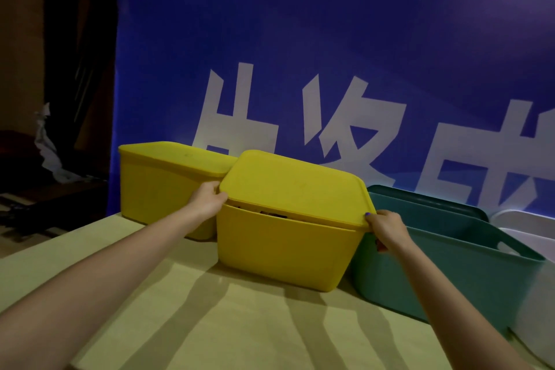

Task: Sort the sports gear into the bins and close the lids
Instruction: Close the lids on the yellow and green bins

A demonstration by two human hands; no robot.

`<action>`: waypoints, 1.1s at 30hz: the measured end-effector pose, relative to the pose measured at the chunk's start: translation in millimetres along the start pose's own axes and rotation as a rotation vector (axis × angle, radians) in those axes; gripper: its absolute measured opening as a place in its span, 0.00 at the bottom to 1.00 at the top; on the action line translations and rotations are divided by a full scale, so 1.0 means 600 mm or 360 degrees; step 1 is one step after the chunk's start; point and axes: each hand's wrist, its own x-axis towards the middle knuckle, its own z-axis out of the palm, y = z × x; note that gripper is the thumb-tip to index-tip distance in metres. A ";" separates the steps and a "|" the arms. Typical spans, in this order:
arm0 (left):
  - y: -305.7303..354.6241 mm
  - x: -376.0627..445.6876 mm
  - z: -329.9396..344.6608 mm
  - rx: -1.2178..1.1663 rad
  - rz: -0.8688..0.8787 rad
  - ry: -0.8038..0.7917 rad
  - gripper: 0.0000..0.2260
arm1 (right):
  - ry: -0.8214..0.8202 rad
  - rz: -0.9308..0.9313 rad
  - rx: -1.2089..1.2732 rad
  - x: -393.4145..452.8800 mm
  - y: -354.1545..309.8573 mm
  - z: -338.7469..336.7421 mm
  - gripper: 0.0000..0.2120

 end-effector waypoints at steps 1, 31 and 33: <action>0.000 -0.003 -0.008 0.0011 -0.0013 0.0023 0.12 | -0.0020 -0.0008 0.0031 -0.002 -0.002 -0.001 0.13; 0.040 -0.081 -0.088 -0.0942 -0.0474 -0.0069 0.28 | -0.0693 0.0258 0.0307 -0.057 -0.065 -0.053 0.15; 0.050 -0.083 -0.084 -0.0991 -0.0445 -0.0030 0.11 | -0.0686 0.0223 0.0104 -0.062 -0.073 -0.053 0.15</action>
